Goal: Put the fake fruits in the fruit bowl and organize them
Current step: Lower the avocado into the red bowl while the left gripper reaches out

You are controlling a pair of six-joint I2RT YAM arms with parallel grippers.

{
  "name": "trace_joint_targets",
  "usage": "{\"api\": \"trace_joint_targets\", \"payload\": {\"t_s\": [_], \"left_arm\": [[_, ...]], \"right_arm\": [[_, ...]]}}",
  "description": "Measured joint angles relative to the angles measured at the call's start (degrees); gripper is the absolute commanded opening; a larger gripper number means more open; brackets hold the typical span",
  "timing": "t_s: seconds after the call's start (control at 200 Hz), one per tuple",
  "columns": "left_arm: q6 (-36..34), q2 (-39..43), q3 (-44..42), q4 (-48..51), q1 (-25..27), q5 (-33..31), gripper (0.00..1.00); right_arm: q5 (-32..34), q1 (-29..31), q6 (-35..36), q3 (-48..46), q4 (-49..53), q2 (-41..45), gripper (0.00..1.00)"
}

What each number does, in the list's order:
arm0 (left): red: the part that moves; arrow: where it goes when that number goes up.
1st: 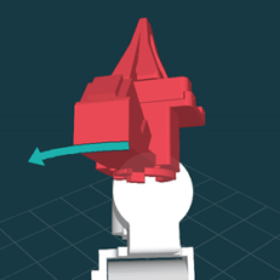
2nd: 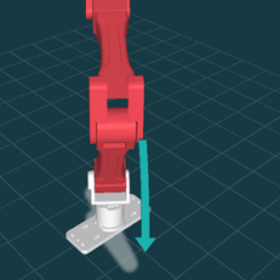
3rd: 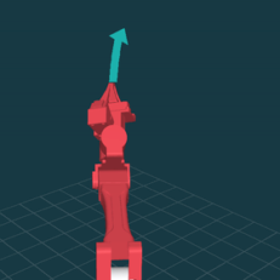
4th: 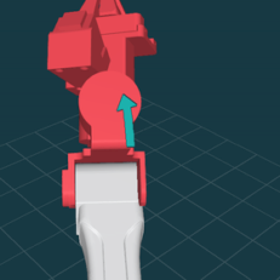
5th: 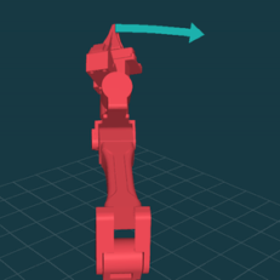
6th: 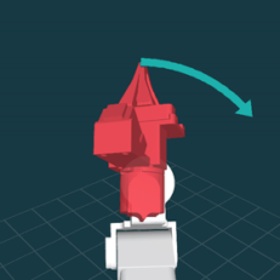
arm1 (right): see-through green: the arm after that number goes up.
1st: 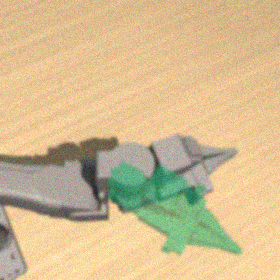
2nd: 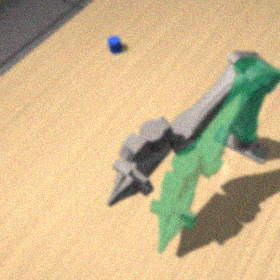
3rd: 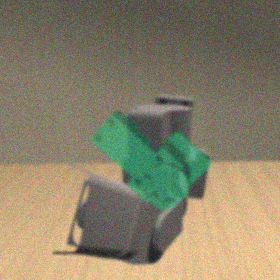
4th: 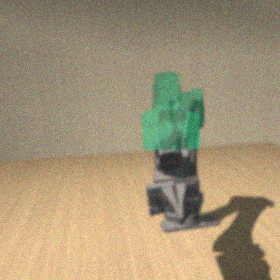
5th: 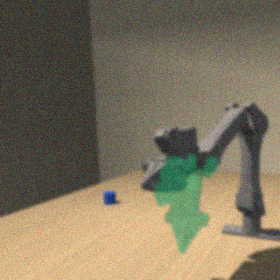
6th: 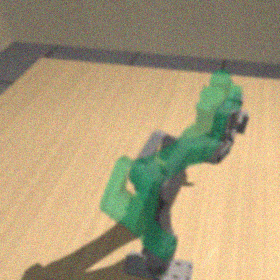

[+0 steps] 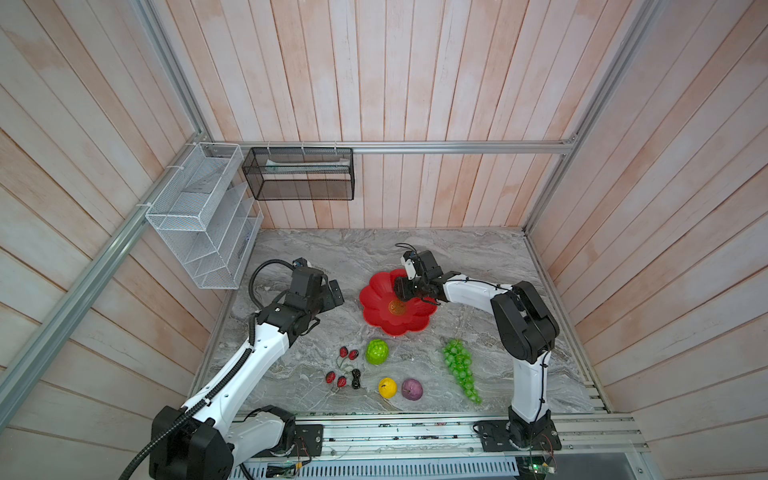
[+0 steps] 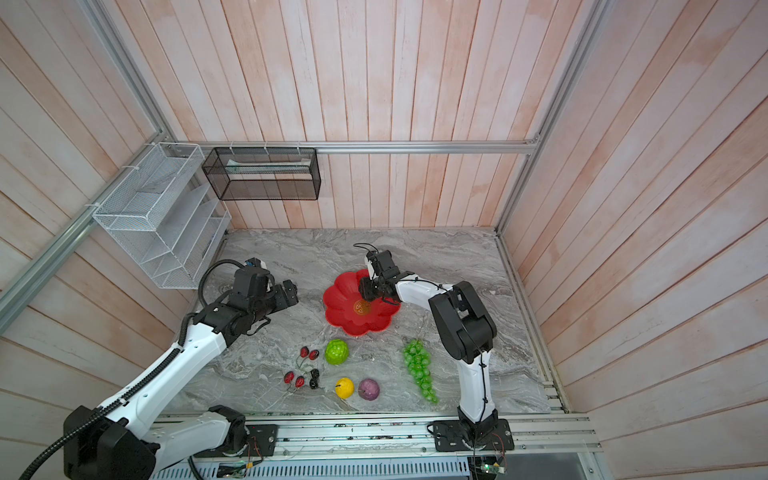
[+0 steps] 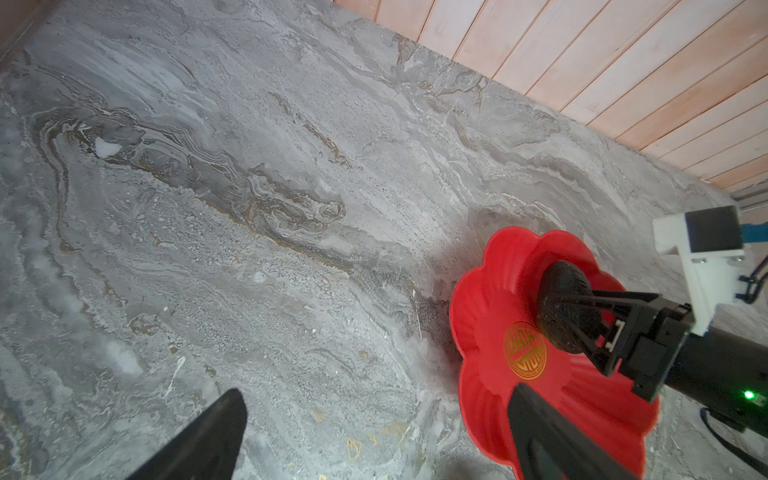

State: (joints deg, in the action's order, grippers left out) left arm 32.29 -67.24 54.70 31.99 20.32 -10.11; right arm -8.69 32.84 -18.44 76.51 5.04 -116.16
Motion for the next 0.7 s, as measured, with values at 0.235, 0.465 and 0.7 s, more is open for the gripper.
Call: {"api": "trace_joint_targets", "payload": {"t_s": [0.235,0.465,0.7], "left_arm": [[-0.07,-2.71,5.27,6.95,0.00,3.89,1.00],[-0.39,-8.24,10.40,12.17,3.63,11.30,0.99],[-1.88,-13.79,10.67,16.76,12.90,14.62,0.99]], "right_arm": [[0.17,0.13,-0.09,0.02,-0.44,-0.04,0.74],[1.07,0.48,0.07,0.07,0.37,0.33,0.78],[4.13,1.18,1.86,0.33,3.69,7.30,0.81]]}}
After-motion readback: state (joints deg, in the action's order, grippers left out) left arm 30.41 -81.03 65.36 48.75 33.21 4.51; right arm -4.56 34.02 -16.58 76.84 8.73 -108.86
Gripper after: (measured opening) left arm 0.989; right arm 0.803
